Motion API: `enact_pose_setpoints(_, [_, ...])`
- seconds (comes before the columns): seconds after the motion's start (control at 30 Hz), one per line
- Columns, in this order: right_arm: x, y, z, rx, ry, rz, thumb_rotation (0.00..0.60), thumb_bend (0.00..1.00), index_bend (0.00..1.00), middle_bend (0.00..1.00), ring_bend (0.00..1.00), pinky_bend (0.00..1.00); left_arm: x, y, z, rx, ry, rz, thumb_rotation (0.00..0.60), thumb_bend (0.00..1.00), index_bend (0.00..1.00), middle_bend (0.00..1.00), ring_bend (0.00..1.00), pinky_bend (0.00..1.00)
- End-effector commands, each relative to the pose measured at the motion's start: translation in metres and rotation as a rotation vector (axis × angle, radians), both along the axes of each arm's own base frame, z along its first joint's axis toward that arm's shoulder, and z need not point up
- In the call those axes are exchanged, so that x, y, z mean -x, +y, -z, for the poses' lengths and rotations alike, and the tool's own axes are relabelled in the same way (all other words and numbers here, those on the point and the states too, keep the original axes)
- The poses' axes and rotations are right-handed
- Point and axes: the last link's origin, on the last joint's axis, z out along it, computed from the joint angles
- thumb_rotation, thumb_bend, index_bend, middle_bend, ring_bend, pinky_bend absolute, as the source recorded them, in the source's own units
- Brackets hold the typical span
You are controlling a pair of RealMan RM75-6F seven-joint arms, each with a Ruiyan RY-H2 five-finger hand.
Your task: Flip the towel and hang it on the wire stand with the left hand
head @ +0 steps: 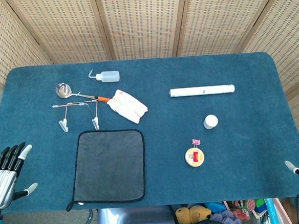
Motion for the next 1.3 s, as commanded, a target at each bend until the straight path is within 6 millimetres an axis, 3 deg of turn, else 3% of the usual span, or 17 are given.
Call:
enact_pose_setpoints(0.03, [0.0,0.0,0.0,0.001,0.0,0.0,0.6,0.0,0.0,0.0,0.0,0.0,0.0,0.0,0.0,0.001,0.001,-0.001,0.6,0.07,0.0,0.0,0.0,0.0])
enact_pose_setpoints(0.23, [-0.001,0.0,0.0,0.004,-0.002,0.0,0.6,0.0,0.0,0.0,0.0,0.0,-0.001,0.01,0.005,0.027,-0.008,0.009,0.6,0.07,0.0,0.0,0.0,0.0])
enact_pose_setpoints(0.47, [0.001,-0.005,0.003,-0.001,0.004,0.025,0.6,0.0,0.0,0.0,0.0,0.0,-0.001,0.051,0.024,0.098,0.077,0.129,0.6,0.07,0.0,0.0,0.0,0.0])
enact_pose_setpoints(0.73, [0.006,-0.015,0.004,-0.01,-0.008,0.065,0.6,0.0,0.0,0.0,0.0,0.0,0.002,0.096,0.054,0.254,0.168,0.423,0.6,0.07,0.0,0.0,0.0,0.0])
enact_pose_setpoints(0.97, [0.014,-0.024,0.003,0.013,0.005,0.121,0.6,0.0,0.0,0.0,0.0,0.0,0.014,0.121,0.069,0.356,0.24,0.616,0.6,0.12,0.14,0.0,0.0,0.0])
enact_pose_setpoints(1.1, [0.019,-0.029,0.004,0.021,0.021,0.158,0.6,0.0,0.0,0.0,0.0,0.0,0.024,0.135,0.08,0.441,0.322,0.647,0.6,0.15,0.16,0.0,0.0,0.0])
enact_pose_setpoints(1.3, [0.02,-0.032,0.005,0.023,0.027,0.175,0.6,0.0,0.0,0.0,0.0,0.0,0.032,0.14,0.09,0.475,0.336,0.609,0.6,0.19,0.19,0.0,0.0,0.0])
